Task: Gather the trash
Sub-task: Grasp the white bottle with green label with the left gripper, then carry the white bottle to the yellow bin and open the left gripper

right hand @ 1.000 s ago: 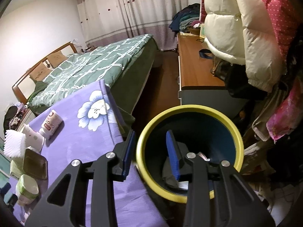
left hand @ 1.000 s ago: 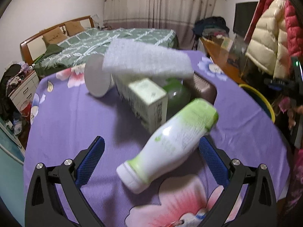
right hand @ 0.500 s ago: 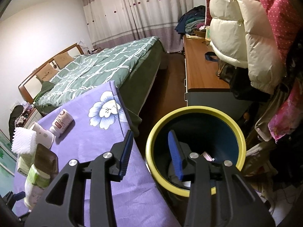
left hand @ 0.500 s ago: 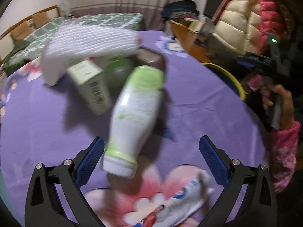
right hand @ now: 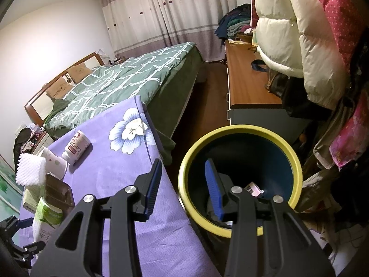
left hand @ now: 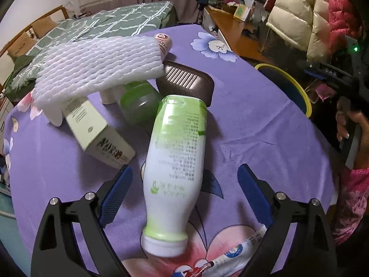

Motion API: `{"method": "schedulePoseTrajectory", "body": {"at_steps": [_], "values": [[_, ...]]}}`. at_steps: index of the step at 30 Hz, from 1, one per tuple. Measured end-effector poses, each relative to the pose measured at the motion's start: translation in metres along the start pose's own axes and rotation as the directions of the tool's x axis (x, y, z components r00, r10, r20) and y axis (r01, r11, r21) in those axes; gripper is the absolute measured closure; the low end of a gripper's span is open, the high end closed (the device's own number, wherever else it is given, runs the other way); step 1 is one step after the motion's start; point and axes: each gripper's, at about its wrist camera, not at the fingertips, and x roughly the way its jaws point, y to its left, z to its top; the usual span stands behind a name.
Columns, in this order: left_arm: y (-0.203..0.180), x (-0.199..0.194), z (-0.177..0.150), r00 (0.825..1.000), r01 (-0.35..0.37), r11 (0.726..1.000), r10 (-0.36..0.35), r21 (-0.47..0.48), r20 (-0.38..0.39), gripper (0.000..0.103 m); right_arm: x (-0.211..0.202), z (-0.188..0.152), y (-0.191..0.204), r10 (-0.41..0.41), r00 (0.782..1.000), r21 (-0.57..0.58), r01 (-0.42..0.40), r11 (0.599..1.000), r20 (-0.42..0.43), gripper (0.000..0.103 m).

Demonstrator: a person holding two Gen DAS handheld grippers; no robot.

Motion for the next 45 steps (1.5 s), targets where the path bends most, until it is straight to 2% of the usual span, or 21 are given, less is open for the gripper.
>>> {"method": "schedulePoseTrajectory", "body": {"at_steps": [3,8,14,21,26,33,37,45], "values": [[-0.002,0.01,0.011,0.999,-0.017,1.0,0.018,0.022,-0.028,0.023,0.005,-0.001,0.003,0.004,1.0,-0.002,-0.004,1.0,-0.008,0.065],[0.0,0.025,0.02,0.997,-0.028,0.999,0.031,0.037,-0.073,0.029,0.007,-0.003,0.007,0.011,1.0,-0.012,-0.011,1.0,-0.015,0.065],[-0.001,0.038,0.02,0.993,-0.03,0.998,0.036,0.048,-0.114,0.049,0.005,-0.003,0.006,0.018,1.0,-0.013,-0.019,1.0,-0.014,0.065],[-0.002,0.012,0.016,0.999,-0.044,0.999,0.044,0.011,-0.031,0.05,-0.005,-0.005,0.003,0.032,0.999,-0.016,-0.032,0.999,-0.001,0.065],[-0.017,-0.016,0.021,0.998,-0.049,0.998,0.048,0.029,0.03,0.051,-0.017,-0.008,0.0,0.038,0.999,-0.024,-0.037,0.999,0.014,0.065],[-0.051,-0.047,0.039,0.994,-0.022,0.997,0.014,0.074,0.113,0.052,-0.029,-0.011,-0.017,0.043,0.999,-0.019,-0.043,0.999,0.023,0.065],[-0.077,-0.051,0.056,0.99,0.0,0.994,-0.015,0.106,0.141,0.052,-0.033,-0.009,-0.032,0.043,0.999,-0.004,-0.043,0.999,0.033,0.065],[-0.13,-0.032,0.092,0.987,0.055,0.982,-0.08,0.18,0.139,0.052,-0.043,-0.004,-0.073,0.019,0.998,0.032,-0.021,0.999,0.061,0.065]]}}
